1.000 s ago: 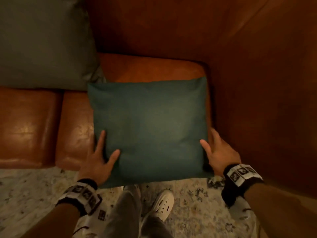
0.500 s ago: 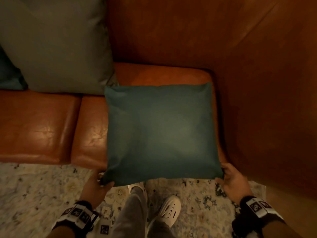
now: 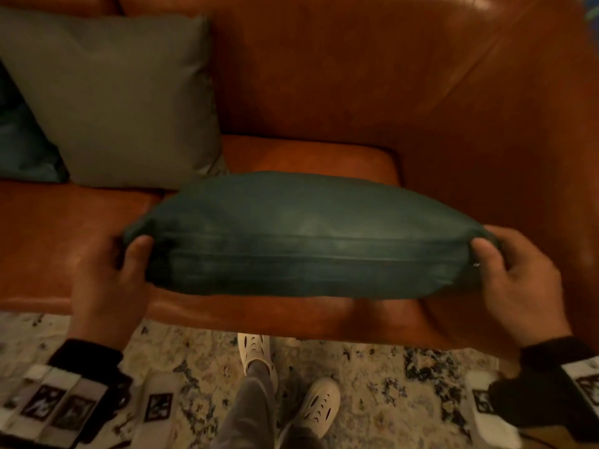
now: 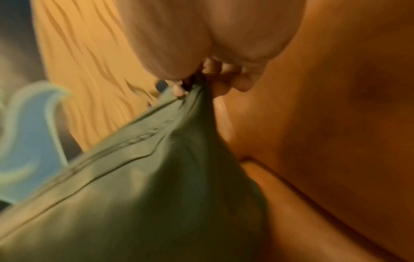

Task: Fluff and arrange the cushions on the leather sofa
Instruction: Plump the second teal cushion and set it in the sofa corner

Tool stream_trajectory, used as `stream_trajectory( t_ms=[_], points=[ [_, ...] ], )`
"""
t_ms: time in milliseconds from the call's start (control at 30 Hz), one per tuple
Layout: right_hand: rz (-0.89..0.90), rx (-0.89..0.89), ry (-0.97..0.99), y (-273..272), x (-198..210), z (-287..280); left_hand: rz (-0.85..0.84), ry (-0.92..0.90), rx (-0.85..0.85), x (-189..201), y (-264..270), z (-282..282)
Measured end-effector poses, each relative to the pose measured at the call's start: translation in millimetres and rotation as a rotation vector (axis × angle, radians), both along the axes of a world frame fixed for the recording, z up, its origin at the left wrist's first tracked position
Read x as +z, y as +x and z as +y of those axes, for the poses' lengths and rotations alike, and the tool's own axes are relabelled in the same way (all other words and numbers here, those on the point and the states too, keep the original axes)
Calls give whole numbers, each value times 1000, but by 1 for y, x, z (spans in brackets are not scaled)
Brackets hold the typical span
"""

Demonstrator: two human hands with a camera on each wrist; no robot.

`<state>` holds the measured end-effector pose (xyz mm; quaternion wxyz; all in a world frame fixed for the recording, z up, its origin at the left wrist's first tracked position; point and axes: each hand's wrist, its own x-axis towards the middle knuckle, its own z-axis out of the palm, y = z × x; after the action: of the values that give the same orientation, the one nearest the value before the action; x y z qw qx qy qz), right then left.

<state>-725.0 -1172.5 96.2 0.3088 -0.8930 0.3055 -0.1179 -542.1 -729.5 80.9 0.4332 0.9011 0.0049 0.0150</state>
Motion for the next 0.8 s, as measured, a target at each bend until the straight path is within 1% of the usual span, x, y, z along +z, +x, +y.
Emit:
stream_trajectory(
  t_ms=[33, 67, 133, 167, 200, 233, 267, 300, 333, 367, 400, 467, 533, 600, 633, 700, 733, 767, 800],
  points=[
    [-44, -14, -10, 6, 10, -4, -13, -66, 8, -1, 14, 6],
    [-84, -31, -14, 12, 20, -7, -27, -130, -21, 1, 27, 11],
    [-173, -56, 17, 25, 34, -16, -13, -172, -82, 8, 49, 20],
    [-179, -55, 51, 31, 35, -19, 7, -115, -83, 12, 58, 17],
    [-153, -40, 93, 38, 34, -18, 5, 4, -91, 13, 64, 10],
    [-95, -8, 144, 43, 28, -14, -17, 144, -130, 12, 66, 0],
    [-9, 22, 213, 47, 19, -6, -3, 279, -148, 4, 65, -8],
    [71, 48, 280, 50, 9, 5, 38, 362, -133, -3, 62, -18],
    [131, 63, 317, 52, -2, 14, 118, 414, -99, -7, 57, -29],
    [152, 77, 302, 53, -11, 20, 178, 434, -66, -12, 55, -36],
    [143, 79, 252, 54, -14, 23, 190, 454, -42, -12, 54, -41],
    [107, 90, 90, 53, -3, 14, 122, 468, 7, -7, 62, -39],
    [108, 153, -14, 56, 22, -1, 91, 414, 75, 14, 74, -39],
    [128, 192, -21, 73, 38, -18, 128, 246, 130, 29, 97, -46],
    [111, 184, 0, 85, 38, -26, 202, 97, 180, 28, 109, -49],
    [70, 87, 112, 112, 27, -33, 419, -256, 268, 16, 127, -58],
    [65, -4, 212, 122, 16, -34, 498, -368, 298, 2, 133, -54],
    [72, -118, 325, 127, 2, -33, 541, -386, 296, -21, 135, -47],
    [88, -221, 434, 124, -18, -34, 571, -328, 282, -45, 133, -38]
  ],
)
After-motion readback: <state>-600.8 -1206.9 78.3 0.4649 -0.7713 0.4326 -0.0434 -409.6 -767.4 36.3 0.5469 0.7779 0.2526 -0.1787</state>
